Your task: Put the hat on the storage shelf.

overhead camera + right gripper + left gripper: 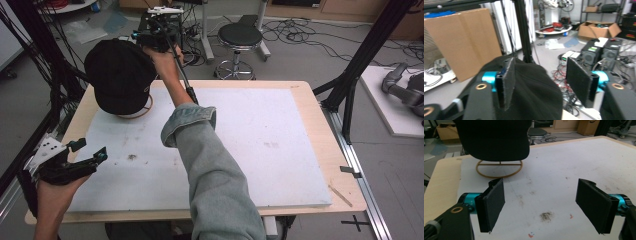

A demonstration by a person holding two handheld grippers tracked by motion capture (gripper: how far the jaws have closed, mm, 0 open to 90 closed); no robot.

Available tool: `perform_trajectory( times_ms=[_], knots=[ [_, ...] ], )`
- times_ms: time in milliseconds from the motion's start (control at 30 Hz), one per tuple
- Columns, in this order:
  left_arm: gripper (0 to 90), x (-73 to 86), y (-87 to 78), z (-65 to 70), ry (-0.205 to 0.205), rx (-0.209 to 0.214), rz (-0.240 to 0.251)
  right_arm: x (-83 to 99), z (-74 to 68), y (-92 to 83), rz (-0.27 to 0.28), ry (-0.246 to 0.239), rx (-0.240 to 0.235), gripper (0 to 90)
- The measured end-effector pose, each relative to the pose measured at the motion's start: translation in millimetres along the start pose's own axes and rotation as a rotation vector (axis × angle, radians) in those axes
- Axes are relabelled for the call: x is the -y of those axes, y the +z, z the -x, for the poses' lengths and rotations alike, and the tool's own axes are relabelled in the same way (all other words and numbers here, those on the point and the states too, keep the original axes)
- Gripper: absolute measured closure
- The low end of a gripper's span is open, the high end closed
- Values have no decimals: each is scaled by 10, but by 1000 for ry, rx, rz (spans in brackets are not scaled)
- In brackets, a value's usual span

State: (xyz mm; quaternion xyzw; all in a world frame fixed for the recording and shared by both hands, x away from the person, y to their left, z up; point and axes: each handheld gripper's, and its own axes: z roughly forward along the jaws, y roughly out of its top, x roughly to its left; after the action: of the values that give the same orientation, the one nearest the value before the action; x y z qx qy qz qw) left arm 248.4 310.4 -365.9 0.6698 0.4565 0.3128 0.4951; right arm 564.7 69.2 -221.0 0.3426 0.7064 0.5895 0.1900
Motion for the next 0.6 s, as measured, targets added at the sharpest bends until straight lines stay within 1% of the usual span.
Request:
perform_trajectory(
  times_ms=[67, 167, 333, 467, 567, 600],
  knots=[
    [234, -6, 21, 4, 3, 3, -1, 0, 84, -112, 9, 6, 10, 382],
    [234, -14, 48, 17, 4, 6, -2, 10, 208, -264, 12, 7, 42, 330],
    [234, -12, 81, 37, 14, 12, -9, 46, 456, -573, 30, 53, 82, 264],
    [233, -1, 103, 38, 19, 11, -14, 89, 593, -808, 34, 44, 119, 250],
    [233, 4, 117, 46, 17, 13, -17, 112, 670, -963, 40, 53, 131, 236],
    [232, 1, 120, 52, 19, 14, -18, 123, 704, -1039, 45, 53, 140, 235]
  ],
)
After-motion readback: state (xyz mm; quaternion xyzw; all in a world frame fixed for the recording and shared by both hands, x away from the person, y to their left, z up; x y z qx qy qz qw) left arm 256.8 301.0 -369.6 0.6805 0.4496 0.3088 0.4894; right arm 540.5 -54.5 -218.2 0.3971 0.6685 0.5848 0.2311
